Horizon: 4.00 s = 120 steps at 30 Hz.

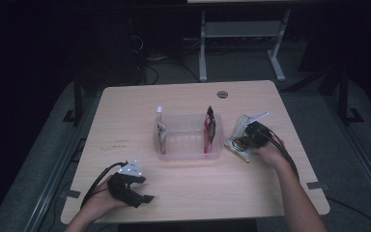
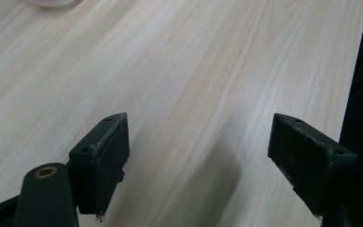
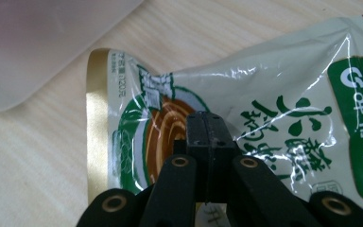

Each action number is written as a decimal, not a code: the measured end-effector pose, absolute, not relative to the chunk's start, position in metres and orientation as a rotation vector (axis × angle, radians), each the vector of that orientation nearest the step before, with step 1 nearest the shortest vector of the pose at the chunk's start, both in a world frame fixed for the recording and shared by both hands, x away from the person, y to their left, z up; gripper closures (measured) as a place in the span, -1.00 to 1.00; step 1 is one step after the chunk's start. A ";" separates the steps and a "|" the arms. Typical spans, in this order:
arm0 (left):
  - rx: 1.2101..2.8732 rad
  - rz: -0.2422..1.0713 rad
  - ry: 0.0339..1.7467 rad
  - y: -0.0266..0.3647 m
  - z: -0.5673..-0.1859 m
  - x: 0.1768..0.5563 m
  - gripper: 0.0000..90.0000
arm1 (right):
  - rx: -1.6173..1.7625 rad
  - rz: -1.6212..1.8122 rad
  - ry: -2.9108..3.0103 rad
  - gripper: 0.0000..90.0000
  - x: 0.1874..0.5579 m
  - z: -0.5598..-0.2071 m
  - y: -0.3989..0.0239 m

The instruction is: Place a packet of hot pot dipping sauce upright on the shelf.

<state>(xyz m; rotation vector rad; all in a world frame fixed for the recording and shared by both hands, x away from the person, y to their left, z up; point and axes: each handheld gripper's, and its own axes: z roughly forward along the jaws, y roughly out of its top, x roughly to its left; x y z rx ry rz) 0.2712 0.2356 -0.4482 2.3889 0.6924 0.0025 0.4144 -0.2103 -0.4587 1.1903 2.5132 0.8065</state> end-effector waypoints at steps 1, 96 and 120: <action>2.391 0.003 0.691 0.236 -0.448 0.271 -0.53 | 1.186 0.806 2.524 1.00 0.413 -0.458 -0.211; 2.350 -0.011 0.401 0.132 -0.426 0.288 -0.56 | 0.998 1.173 2.594 -0.20 0.274 -0.436 -0.196; 2.387 -0.033 0.366 0.071 -0.465 0.317 -0.44 | 1.056 1.184 2.528 -0.24 0.289 -0.444 -0.211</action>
